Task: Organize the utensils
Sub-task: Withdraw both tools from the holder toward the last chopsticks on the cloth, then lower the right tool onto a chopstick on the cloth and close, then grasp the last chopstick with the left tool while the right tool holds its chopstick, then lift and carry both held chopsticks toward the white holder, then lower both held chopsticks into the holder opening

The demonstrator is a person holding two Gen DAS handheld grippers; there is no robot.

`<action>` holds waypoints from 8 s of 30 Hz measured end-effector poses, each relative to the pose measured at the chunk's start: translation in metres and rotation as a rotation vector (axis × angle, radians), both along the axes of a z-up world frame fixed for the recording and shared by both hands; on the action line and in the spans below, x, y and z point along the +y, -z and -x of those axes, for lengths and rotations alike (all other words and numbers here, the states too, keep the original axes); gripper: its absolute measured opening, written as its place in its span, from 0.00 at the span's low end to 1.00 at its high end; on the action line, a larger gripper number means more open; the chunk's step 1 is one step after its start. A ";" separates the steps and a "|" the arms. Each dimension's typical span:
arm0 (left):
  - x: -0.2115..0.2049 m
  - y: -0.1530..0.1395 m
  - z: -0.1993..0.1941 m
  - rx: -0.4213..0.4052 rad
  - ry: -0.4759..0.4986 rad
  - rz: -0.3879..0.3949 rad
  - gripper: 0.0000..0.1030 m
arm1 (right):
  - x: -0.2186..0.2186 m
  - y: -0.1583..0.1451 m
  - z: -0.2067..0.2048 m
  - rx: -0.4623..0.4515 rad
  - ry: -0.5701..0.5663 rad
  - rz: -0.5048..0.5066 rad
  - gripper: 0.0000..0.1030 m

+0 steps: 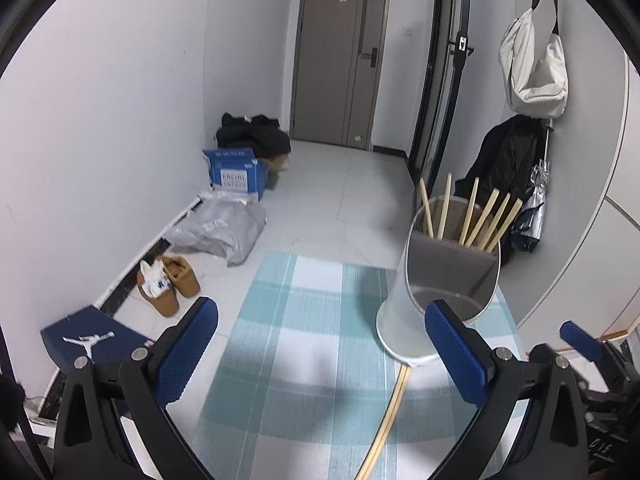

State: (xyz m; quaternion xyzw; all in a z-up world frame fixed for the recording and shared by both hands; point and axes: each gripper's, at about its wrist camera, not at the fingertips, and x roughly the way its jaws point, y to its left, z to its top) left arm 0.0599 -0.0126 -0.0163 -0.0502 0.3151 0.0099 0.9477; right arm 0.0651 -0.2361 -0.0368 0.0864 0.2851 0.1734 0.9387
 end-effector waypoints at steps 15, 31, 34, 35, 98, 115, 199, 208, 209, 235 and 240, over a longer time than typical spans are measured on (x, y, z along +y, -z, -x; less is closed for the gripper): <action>0.031 0.042 -0.015 0.149 -0.090 0.041 0.99 | 0.043 0.090 -0.018 0.300 -0.065 0.102 0.85; 0.065 0.043 -0.026 0.191 -0.159 0.161 0.99 | 0.102 0.122 -0.043 0.395 -0.095 0.186 0.58; 0.072 0.043 -0.026 0.189 -0.184 0.186 0.99 | 0.116 0.121 -0.043 0.369 -0.090 0.262 0.34; 0.074 0.043 -0.026 0.191 -0.188 0.194 0.99 | 0.118 0.121 -0.043 0.363 -0.097 0.276 0.23; 0.101 0.059 -0.028 0.281 -0.283 0.240 0.99 | 0.138 0.114 -0.054 0.413 -0.543 0.513 0.09; 0.023 0.105 -0.047 0.598 -0.028 0.148 0.92 | 0.033 0.035 -0.070 0.260 -0.324 -0.045 0.05; -0.024 -0.142 -0.083 -0.090 0.221 0.262 0.03 | -0.038 -0.141 -0.093 -0.276 0.007 -0.152 0.05; -0.034 -0.130 -0.116 -0.082 0.235 0.285 0.02 | -0.029 -0.148 -0.127 -0.351 0.021 -0.134 0.05; -0.035 -0.128 -0.120 -0.077 0.236 0.283 0.02 | -0.028 -0.146 -0.131 -0.353 0.024 -0.134 0.05; -0.051 -0.067 -0.155 0.044 0.348 0.233 0.03 | -0.011 -0.075 -0.134 -0.306 -0.068 -0.029 0.05; -0.051 -0.059 -0.155 0.070 0.374 0.244 0.03 | -0.011 -0.064 -0.132 -0.269 -0.092 -0.020 0.05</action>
